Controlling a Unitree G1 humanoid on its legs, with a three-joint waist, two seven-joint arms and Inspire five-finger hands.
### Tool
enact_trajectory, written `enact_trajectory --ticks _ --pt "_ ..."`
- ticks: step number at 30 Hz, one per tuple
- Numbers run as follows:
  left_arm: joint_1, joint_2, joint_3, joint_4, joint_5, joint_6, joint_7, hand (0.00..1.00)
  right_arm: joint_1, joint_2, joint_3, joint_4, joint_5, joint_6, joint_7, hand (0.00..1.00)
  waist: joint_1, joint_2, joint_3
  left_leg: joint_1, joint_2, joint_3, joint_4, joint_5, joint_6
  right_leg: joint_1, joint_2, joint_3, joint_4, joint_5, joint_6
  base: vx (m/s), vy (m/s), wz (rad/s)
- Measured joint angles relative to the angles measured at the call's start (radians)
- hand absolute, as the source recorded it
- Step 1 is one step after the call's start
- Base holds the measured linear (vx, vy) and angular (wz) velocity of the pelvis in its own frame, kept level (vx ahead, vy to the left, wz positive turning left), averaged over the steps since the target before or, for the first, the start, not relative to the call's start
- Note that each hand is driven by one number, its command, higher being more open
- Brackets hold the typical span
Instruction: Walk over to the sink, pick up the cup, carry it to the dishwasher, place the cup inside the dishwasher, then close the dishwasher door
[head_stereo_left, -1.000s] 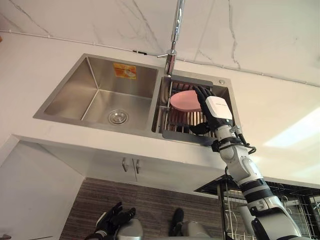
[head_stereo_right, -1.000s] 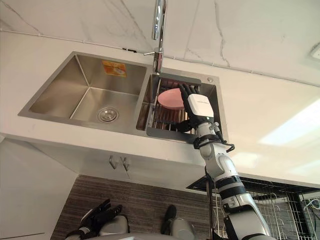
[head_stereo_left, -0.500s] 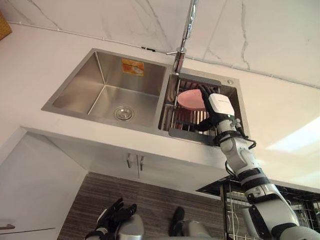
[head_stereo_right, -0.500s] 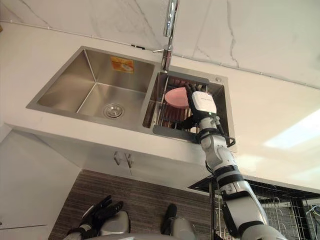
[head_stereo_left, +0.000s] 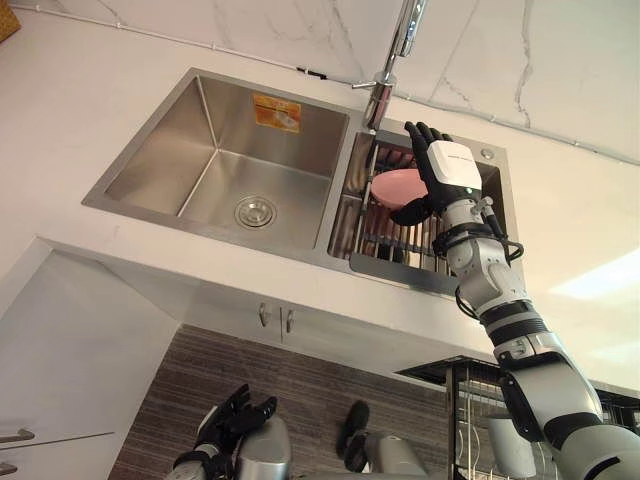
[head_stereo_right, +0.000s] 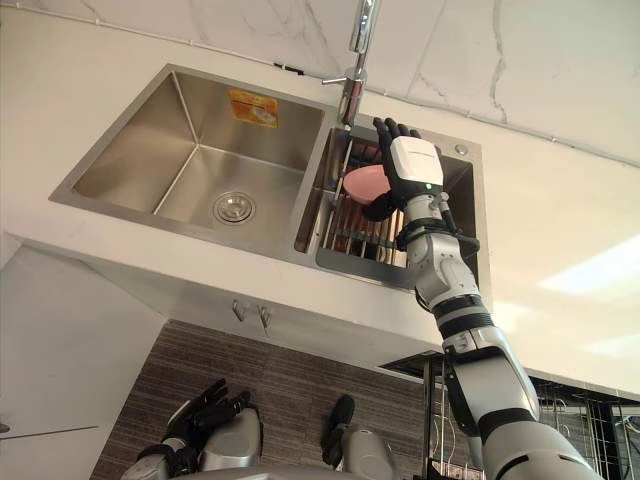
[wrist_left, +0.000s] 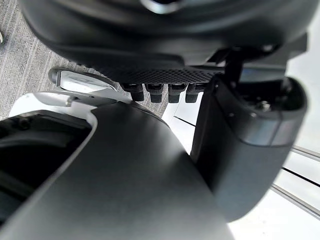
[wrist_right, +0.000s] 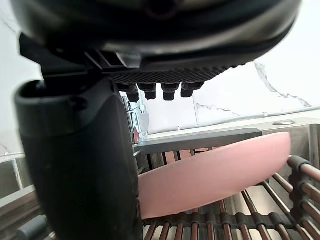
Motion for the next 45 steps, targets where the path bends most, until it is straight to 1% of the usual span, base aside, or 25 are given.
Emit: enact_trajectory --ticks 11,13,20,21,23,32,34,37,43,45 --pt "-0.019 0.003 0.000 -0.010 0.000 -0.003 -0.003 1.00 -0.046 -0.016 0.018 0.045 0.001 -0.001 0.001 1.00 0.002 0.006 0.041 -0.019 0.008 -0.002 0.020 -0.008 0.002 -0.009 0.007 0.000 0.000 -0.002 -0.003 0.00 0.000 0.00" --pt "-0.022 0.005 0.000 -0.010 0.000 -0.003 -0.003 1.00 -0.048 -0.016 0.026 0.045 0.001 -0.011 0.001 1.00 0.001 0.006 0.041 -0.029 0.011 -0.002 0.028 -0.011 -0.001 -0.017 0.011 0.001 0.000 -0.003 -0.004 0.00 0.000 0.00" --pt "-0.029 0.006 0.000 -0.010 -0.001 -0.005 -0.003 1.00 -0.060 -0.025 0.056 0.045 0.000 -0.011 0.001 1.00 0.002 0.008 0.051 -0.038 0.015 -0.002 0.036 -0.014 -0.002 -0.022 0.014 0.000 0.000 -0.003 -0.004 0.00 0.000 0.00" --pt "-0.032 0.006 0.000 -0.010 -0.001 -0.006 -0.003 1.00 -0.064 -0.025 0.056 0.045 0.000 -0.011 0.001 0.00 0.002 0.008 0.057 -0.041 0.016 -0.002 0.039 -0.016 -0.001 -0.024 0.014 0.001 0.001 -0.003 -0.004 0.00 0.000 0.00" --pt "-0.037 0.007 0.000 -0.011 -0.003 -0.009 -0.004 1.00 -0.070 -0.026 0.056 0.045 0.000 -0.011 0.001 0.00 0.002 0.009 0.067 -0.045 0.017 -0.003 0.044 -0.017 -0.001 -0.025 0.016 0.000 0.001 -0.003 -0.004 0.00 0.000 0.00" --pt "-0.042 0.008 -0.001 -0.010 -0.018 -0.009 -0.005 1.00 -0.071 -0.027 0.069 0.081 0.000 -0.007 0.011 0.00 0.003 0.009 0.072 -0.062 0.019 -0.003 0.054 -0.019 -0.002 -0.039 0.016 0.001 0.004 -0.003 -0.004 0.00 0.000 0.00" --pt "-0.044 0.010 -0.001 -0.011 -0.020 -0.009 -0.005 1.00 -0.097 -0.042 0.089 0.077 0.000 -0.008 0.002 0.00 0.001 0.009 0.075 -0.068 0.021 -0.003 0.064 -0.023 0.000 -0.041 0.017 0.001 0.004 -0.003 -0.004 0.00 0.000 0.00" --pt "-0.053 0.013 0.000 -0.013 -0.022 -0.009 -0.010 1.00 -0.121 -0.071 0.092 0.072 0.003 -0.012 0.004 0.00 0.008 0.009 0.087 -0.077 0.024 -0.007 0.080 -0.032 0.007 -0.042 0.020 0.000 0.006 -0.002 -0.005 -0.03 0.005 0.01" --pt "-0.059 0.017 -0.001 -0.014 -0.031 -0.010 -0.018 1.00 -0.141 -0.090 0.092 0.064 0.022 -0.012 0.006 0.00 0.012 0.007 0.092 -0.096 0.023 -0.006 0.088 -0.033 0.009 -0.060 0.018 0.002 0.012 -0.002 -0.004 -0.01 0.001 0.00" --pt "-0.059 0.020 -0.001 -0.017 -0.041 -0.011 -0.018 1.00 -0.141 -0.111 0.092 0.060 0.049 -0.026 0.009 0.00 0.012 0.003 0.101 -0.096 0.024 -0.006 0.088 -0.033 0.009 -0.060 0.018 0.002 0.012 -0.002 -0.004 0.00 0.000 0.00"
